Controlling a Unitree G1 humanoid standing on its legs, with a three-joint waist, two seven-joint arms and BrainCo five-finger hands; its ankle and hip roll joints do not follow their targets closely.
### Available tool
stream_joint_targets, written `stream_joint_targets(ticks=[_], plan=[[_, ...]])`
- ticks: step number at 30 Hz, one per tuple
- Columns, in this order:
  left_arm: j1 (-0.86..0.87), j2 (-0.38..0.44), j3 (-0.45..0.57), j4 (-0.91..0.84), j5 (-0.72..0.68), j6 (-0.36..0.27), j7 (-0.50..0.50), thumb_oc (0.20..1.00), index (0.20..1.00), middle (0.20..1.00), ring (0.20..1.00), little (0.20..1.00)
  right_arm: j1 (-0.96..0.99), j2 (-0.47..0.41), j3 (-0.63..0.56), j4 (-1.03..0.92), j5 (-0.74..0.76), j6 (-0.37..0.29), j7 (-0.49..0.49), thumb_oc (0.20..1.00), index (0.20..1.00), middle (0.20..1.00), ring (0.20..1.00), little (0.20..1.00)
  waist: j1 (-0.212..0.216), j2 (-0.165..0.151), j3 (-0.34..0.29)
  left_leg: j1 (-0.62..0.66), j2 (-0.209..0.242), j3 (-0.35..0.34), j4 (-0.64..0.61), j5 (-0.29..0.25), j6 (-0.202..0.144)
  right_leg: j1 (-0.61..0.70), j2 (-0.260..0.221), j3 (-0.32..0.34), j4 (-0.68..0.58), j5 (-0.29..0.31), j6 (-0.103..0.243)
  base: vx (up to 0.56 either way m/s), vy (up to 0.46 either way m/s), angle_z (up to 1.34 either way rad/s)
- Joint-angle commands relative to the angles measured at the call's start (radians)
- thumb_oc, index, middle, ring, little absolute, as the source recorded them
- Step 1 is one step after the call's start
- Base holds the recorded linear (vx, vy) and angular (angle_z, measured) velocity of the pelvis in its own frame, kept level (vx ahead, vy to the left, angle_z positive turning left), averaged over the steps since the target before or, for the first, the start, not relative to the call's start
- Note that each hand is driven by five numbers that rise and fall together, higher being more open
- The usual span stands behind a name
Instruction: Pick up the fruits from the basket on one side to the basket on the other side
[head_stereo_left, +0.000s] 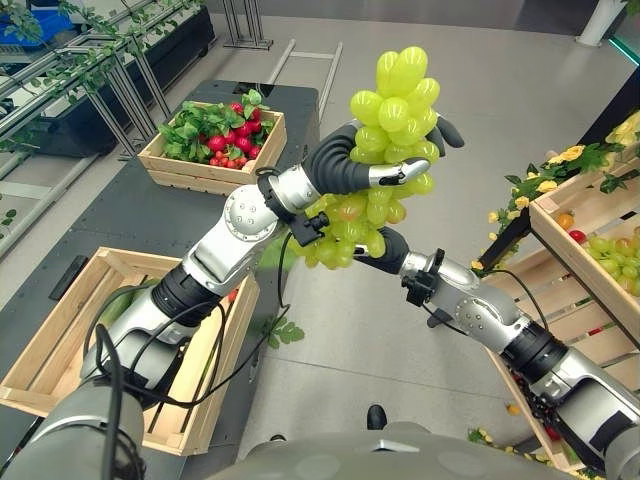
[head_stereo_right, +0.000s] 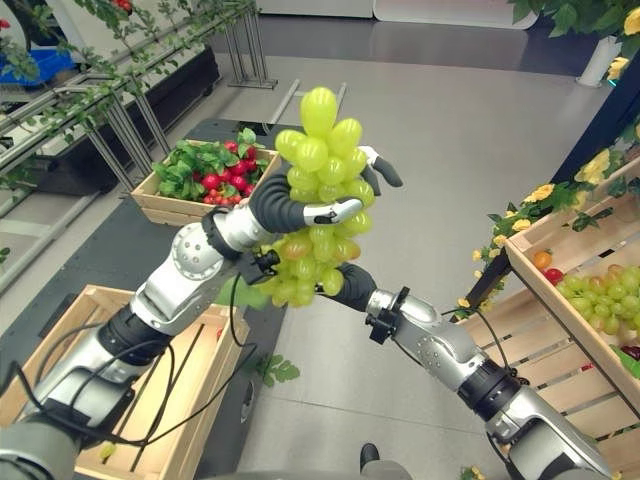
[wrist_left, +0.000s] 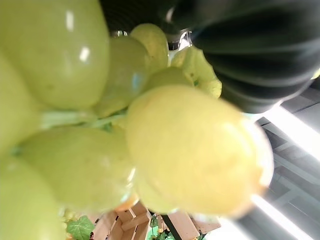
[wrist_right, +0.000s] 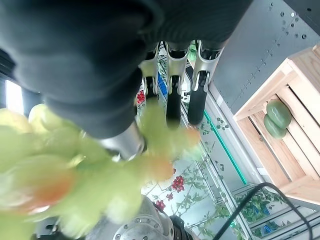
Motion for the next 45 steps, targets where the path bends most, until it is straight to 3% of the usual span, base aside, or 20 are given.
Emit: stream_joint_targets(ticks=[1,21,22,23,35,45], plan=[[-0.077,-0.043,0.050,0.083,-0.063,-0.063,0.011,0.200,0.200,0.200,0.200,0.200,-0.027,0.044,-0.017,-0.006,0.048,-0.046,0.025,0.200,0.200,0.200,0.200,0.200,-0.006,-0.041,-0.029,0.000,-0.019,-0.028,0.013,0.010,0.002,0.042,-0.044,-0.041,0.053,-0.039,0.096,-0.03,-0.008,-0.01],[-0.064,-0.023,0.064,0.080,-0.031,-0.060,0.031,0.200,0.200,0.200,0.200,0.200,-0.014,0.053,-0.019,-0.074,0.034,-0.050,0.010,0.200,0.200,0.200,0.200,0.200,-0.009,-0.039,-0.031,0.002,-0.016,-0.028,0.016,0.010,0.001,0.046,-0.042,-0.041,0.051,-0.042,0.094,0.00,0.000,0.00],[-0.065,-0.019,0.065,0.080,-0.031,-0.061,0.029,0.200,0.200,0.200,0.200,0.200,-0.011,0.052,-0.021,-0.071,0.035,-0.050,0.009,0.454,0.454,0.454,0.454,0.454,-0.008,-0.039,-0.031,0.002,-0.015,-0.029,0.017,0.010,0.001,0.047,-0.042,-0.042,0.052,-0.042,0.093,0.00,0.000,0.00],[-0.064,-0.015,0.069,0.078,-0.030,-0.061,0.030,0.200,0.200,0.200,0.200,0.200,-0.010,0.050,-0.022,-0.073,0.036,-0.050,0.008,1.000,1.000,1.000,1.000,1.000,-0.008,-0.039,-0.031,0.002,-0.016,-0.029,0.016,0.010,0.001,0.047,-0.042,-0.043,0.051,-0.042,0.093,0.00,0.000,0.00],[0.006,0.134,0.160,0.062,0.030,-0.063,0.026,0.200,0.200,0.200,0.200,0.200,0.140,-0.071,-0.229,-0.186,-0.102,-0.094,-0.006,1.000,1.000,1.000,1.000,1.000,-0.016,-0.034,-0.035,0.004,-0.018,-0.029,0.017,0.010,0.000,0.049,-0.048,-0.047,0.056,-0.040,0.100,0.00,0.000,0.00],[0.002,0.126,0.151,0.052,0.037,-0.063,0.021,0.200,0.200,0.200,0.200,0.200,0.126,-0.066,-0.221,-0.217,-0.090,-0.086,0.001,1.000,1.000,1.000,1.000,1.000,-0.018,-0.031,-0.037,0.001,-0.022,-0.029,0.017,0.011,0.003,0.046,-0.050,-0.049,0.057,-0.036,0.100,0.00,0.000,0.00]])
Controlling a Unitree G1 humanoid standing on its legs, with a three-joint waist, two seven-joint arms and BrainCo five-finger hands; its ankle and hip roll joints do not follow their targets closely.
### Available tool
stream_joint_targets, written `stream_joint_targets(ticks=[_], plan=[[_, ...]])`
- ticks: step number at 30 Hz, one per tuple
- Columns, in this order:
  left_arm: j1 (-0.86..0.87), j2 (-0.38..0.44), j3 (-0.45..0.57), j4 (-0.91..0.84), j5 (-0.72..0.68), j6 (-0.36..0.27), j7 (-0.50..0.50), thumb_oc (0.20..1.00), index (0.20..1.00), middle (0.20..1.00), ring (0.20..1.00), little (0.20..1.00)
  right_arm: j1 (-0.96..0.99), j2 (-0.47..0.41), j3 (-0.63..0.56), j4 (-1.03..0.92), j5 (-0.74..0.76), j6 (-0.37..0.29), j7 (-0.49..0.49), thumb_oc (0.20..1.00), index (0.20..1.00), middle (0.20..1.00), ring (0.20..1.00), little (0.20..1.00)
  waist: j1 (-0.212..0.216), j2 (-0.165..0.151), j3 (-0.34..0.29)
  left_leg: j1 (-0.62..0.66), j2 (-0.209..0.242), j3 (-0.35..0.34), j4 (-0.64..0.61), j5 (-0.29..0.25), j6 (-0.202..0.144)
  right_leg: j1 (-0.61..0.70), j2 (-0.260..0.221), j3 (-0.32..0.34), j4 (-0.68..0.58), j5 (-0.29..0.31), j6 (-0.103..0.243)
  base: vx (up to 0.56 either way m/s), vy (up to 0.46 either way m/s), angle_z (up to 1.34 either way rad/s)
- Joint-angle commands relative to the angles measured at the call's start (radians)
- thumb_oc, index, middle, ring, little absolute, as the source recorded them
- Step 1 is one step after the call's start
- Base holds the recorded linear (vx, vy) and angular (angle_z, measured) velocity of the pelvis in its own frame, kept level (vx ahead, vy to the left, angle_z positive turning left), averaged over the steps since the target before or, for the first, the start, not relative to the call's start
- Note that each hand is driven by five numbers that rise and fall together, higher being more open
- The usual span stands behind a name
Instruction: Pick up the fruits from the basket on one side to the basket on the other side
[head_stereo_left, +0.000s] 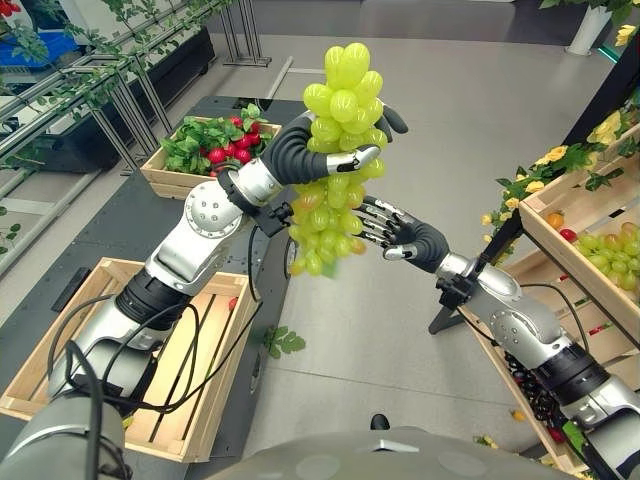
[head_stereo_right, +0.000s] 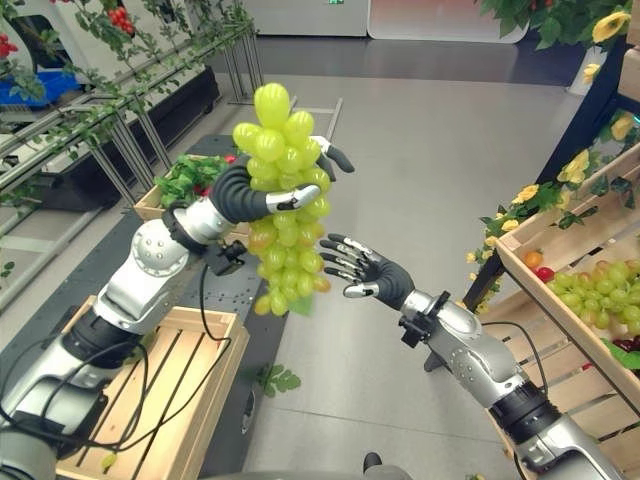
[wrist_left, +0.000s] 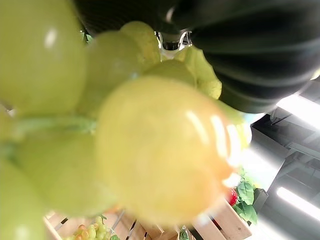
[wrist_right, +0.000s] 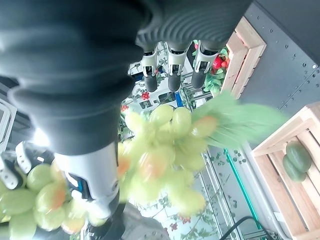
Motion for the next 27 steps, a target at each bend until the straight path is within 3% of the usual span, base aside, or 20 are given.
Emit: stream_joint_targets(ticks=[1,20,27], plan=[[-0.061,-0.001,0.050,0.048,0.004,-0.061,0.019,0.200,0.200,0.200,0.200,0.200,-0.036,0.015,-0.023,-0.079,0.007,-0.053,0.003,1.000,1.000,1.000,1.000,1.000,-0.017,-0.045,-0.013,-0.010,-0.023,-0.030,0.016,0.011,0.003,0.038,-0.047,-0.053,0.057,-0.033,0.097,0.00,0.000,0.00],[-0.120,-0.096,-0.042,0.015,-0.092,-0.045,-0.008,0.200,0.200,0.200,0.200,0.200,-0.189,-0.016,0.089,-0.062,0.086,-0.023,-0.008,1.000,1.000,1.000,1.000,1.000,-0.016,-0.054,-0.002,-0.008,-0.021,-0.024,0.018,0.009,0.006,0.032,-0.046,-0.042,0.060,-0.030,0.094,0.00,0.000,0.00],[-0.122,-0.157,-0.072,-0.020,-0.233,-0.018,-0.063,0.200,0.200,0.200,0.200,0.200,-0.230,-0.035,0.115,-0.061,0.119,-0.015,-0.002,1.000,1.000,1.000,1.000,1.000,-0.020,-0.055,-0.003,-0.007,-0.020,-0.025,0.017,0.010,0.005,0.032,-0.044,-0.042,0.060,-0.032,0.092,0.00,0.000,0.00]])
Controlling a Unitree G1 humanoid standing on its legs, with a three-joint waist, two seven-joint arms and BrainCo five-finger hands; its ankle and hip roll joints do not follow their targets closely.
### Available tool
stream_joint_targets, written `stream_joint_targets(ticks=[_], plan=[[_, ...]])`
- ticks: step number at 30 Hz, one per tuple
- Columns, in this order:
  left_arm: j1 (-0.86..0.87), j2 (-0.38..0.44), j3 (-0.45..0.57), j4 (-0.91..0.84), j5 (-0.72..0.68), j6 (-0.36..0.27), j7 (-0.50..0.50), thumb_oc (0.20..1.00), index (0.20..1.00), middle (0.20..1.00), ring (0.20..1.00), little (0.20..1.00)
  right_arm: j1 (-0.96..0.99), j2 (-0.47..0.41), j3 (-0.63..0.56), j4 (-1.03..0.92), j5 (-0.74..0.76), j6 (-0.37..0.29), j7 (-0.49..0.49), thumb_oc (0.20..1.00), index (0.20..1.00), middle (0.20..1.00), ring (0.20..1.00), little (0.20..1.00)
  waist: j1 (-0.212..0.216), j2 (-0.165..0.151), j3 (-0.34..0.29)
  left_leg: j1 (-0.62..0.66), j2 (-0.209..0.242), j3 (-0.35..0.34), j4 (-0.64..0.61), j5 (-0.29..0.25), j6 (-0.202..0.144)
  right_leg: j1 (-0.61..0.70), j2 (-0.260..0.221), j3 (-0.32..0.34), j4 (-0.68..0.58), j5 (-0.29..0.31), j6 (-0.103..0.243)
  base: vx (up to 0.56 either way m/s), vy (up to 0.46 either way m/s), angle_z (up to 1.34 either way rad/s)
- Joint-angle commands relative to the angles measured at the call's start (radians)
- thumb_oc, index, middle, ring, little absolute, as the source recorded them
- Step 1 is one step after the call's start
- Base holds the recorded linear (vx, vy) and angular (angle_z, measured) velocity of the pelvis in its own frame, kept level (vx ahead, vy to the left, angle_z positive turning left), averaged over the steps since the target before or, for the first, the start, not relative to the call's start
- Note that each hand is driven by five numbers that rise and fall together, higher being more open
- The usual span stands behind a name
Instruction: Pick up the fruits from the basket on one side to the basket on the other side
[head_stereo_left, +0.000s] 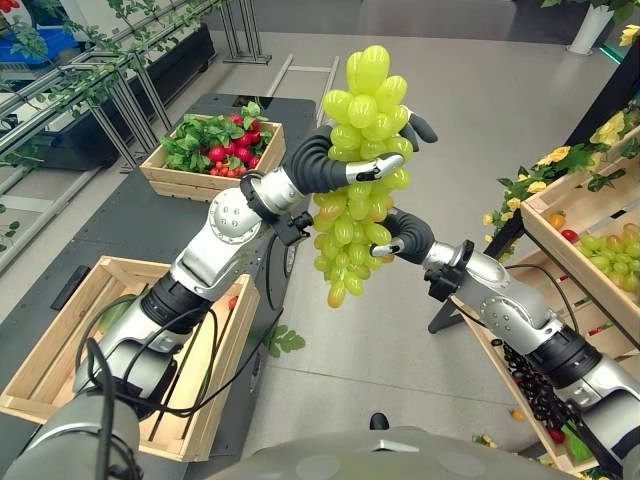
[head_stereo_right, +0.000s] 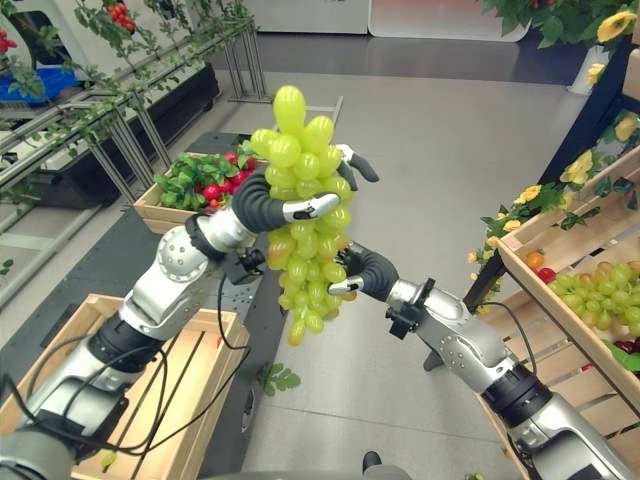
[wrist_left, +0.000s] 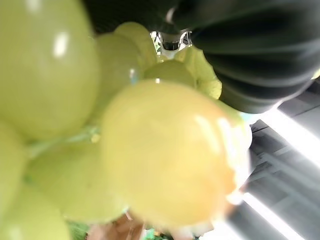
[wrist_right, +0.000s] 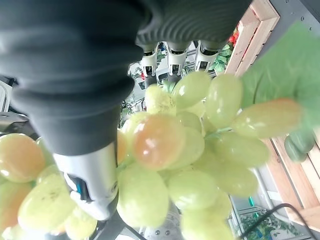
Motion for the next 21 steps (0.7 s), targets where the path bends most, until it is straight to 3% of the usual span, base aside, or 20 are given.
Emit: stream_joint_targets(ticks=[1,21], plan=[[-0.122,-0.048,-0.013,-0.001,-0.125,-0.024,-0.015,0.200,0.200,0.200,0.200,0.200,-0.124,-0.026,0.035,-0.059,0.070,-0.033,0.002,1.000,1.000,1.000,1.000,1.000,-0.018,-0.049,-0.007,-0.002,-0.019,-0.028,0.017,0.010,0.004,0.043,-0.043,-0.044,0.060,-0.032,0.092,0.00,-0.005,-0.03],[-0.130,-0.031,-0.017,-0.026,-0.175,-0.031,-0.030,0.200,0.200,0.200,0.200,0.200,-0.137,-0.119,0.046,-0.132,0.149,-0.015,0.047,1.000,1.000,1.000,1.000,1.000,-0.026,-0.054,0.006,-0.002,-0.015,-0.022,0.019,0.012,0.000,0.039,-0.039,-0.043,0.060,-0.030,0.090,0.00,-0.003,-0.02]])
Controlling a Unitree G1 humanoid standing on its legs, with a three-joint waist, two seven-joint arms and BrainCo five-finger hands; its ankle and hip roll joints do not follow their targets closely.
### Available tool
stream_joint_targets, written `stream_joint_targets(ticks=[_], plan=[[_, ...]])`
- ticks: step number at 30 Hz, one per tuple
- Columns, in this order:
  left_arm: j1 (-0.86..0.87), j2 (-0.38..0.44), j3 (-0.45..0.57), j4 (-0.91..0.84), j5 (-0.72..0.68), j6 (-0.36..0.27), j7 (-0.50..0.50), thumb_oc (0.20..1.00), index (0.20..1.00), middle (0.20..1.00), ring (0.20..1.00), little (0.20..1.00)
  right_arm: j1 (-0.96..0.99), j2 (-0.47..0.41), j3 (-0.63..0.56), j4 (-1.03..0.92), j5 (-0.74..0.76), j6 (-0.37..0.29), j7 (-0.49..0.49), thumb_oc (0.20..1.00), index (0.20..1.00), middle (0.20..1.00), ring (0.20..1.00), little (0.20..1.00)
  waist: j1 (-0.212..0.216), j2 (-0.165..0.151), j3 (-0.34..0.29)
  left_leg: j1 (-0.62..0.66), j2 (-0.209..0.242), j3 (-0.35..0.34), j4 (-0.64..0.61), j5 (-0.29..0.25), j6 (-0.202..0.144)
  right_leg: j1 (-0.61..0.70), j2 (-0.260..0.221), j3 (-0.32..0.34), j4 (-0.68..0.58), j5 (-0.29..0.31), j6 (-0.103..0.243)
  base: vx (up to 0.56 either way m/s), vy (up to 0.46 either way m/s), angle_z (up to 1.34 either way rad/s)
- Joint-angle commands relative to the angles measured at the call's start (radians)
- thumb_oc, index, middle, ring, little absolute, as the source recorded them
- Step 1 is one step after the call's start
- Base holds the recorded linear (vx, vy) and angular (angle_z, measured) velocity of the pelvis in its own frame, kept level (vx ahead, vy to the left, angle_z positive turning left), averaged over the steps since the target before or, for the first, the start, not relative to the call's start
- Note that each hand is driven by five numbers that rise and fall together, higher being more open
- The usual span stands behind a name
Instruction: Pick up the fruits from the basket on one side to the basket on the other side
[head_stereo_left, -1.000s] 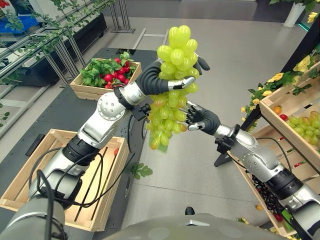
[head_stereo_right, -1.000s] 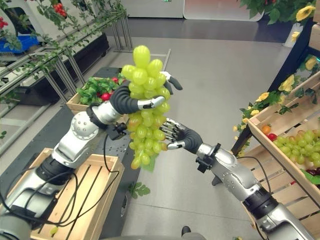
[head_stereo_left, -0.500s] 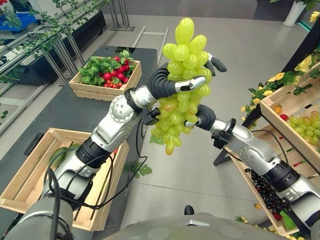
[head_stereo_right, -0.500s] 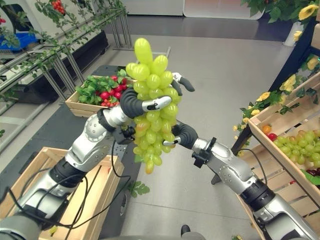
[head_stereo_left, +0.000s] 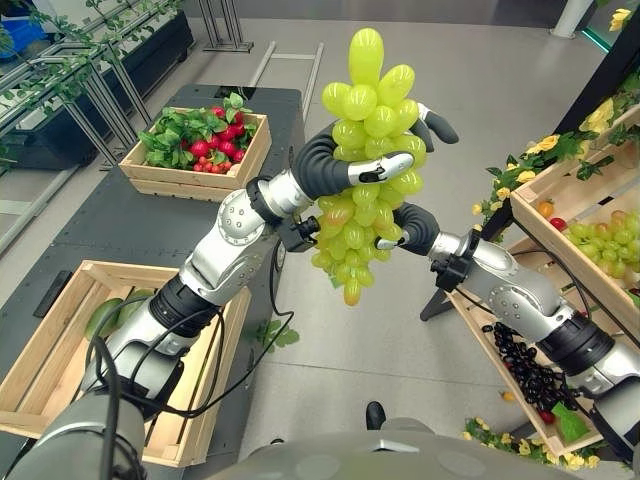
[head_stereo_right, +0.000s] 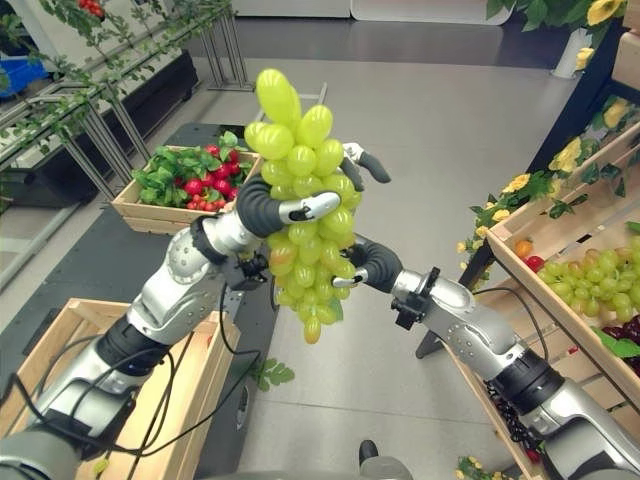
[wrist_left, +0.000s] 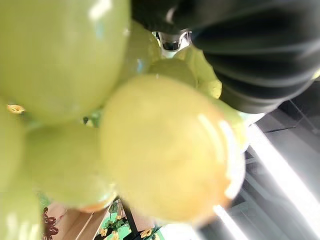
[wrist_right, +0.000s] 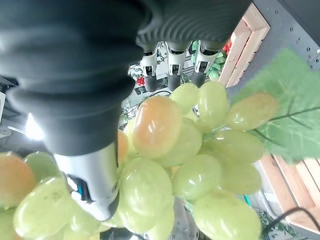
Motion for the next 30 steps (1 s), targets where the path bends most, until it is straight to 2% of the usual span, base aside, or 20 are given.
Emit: stream_joint_targets(ticks=[1,5,17,22,23,24,30], plan=[[-0.125,-0.015,-0.007,0.012,-0.059,-0.046,0.004,0.200,0.200,0.200,0.200,0.200,-0.064,-0.051,0.007,-0.122,0.074,-0.024,0.052,1.000,1.000,1.000,1.000,1.000,-0.001,-0.047,-0.024,0.003,-0.017,-0.040,0.016,0.006,0.000,0.050,-0.047,-0.058,0.058,-0.040,0.093,0.00,0.000,0.00],[-0.121,0.001,0.020,0.028,-0.045,-0.063,0.019,0.200,0.200,0.200,0.200,0.200,-0.019,-0.097,-0.021,-0.159,0.080,-0.025,0.062,1.000,1.000,1.000,1.000,1.000,-0.006,-0.043,-0.018,0.000,-0.016,-0.041,0.016,0.006,-0.002,0.047,-0.046,-0.059,0.058,-0.041,0.094,0.01,0.002,0.00],[-0.102,0.000,0.067,0.064,0.024,-0.085,0.052,0.200,0.200,0.200,0.200,0.200,0.028,-0.129,-0.042,-0.192,0.074,0.009,0.102,1.000,1.000,1.000,1.000,1.000,-0.008,-0.037,-0.022,-0.001,-0.014,-0.039,0.014,0.006,-0.005,0.049,-0.047,-0.066,0.051,-0.039,0.095,0.00,0.000,0.00],[-0.108,0.004,0.072,0.077,0.050,-0.088,0.060,0.200,0.200,0.200,0.200,0.200,0.014,-0.125,-0.034,-0.189,0.063,0.016,0.107,1.000,1.000,1.000,1.000,1.000,-0.006,-0.037,-0.023,-0.009,-0.013,-0.038,0.016,0.016,-0.004,0.043,-0.047,-0.066,0.053,-0.031,0.092,-0.01,-0.001,0.00],[-0.123,-0.010,0.075,0.088,0.053,-0.089,0.059,0.200,0.200,0.200,0.200,0.200,0.062,-0.077,-0.028,-0.143,0.016,0.028,0.105,1.000,1.000,1.000,1.000,1.000,-0.011,-0.035,-0.023,-0.009,-0.014,-0.038,0.016,0.015,-0.003,0.044,-0.049,-0.067,0.054,-0.031,0.093,0.00,0.000,0.00],[-0.123,-0.010,0.074,0.088,0.053,-0.089,0.059,0.200,0.200,0.200,0.200,0.200,0.062,-0.076,-0.028,-0.142,0.016,0.028,0.106,1.000,1.000,1.000,1.000,1.000,-0.011,-0.035,-0.024,-0.011,-0.014,-0.038,0.016,0.015,-0.003,0.042,-0.049,-0.067,0.054,-0.031,0.093,0.05,0.017,0.01],[-0.072,-0.016,0.105,0.068,0.046,-0.094,0.064,0.200,0.200,0.200,0.200,0.200,0.020,-0.042,-0.007,-0.035,0.027,-0.013,0.072,1.000,1.000,1.000,1.000,1.000,-0.010,-0.037,-0.025,-0.010,-0.014,-0.038,0.017,0.014,-0.004,0.043,-0.051,-0.068,0.054,-0.030,0.094,-0.01,0.010,0.00]])
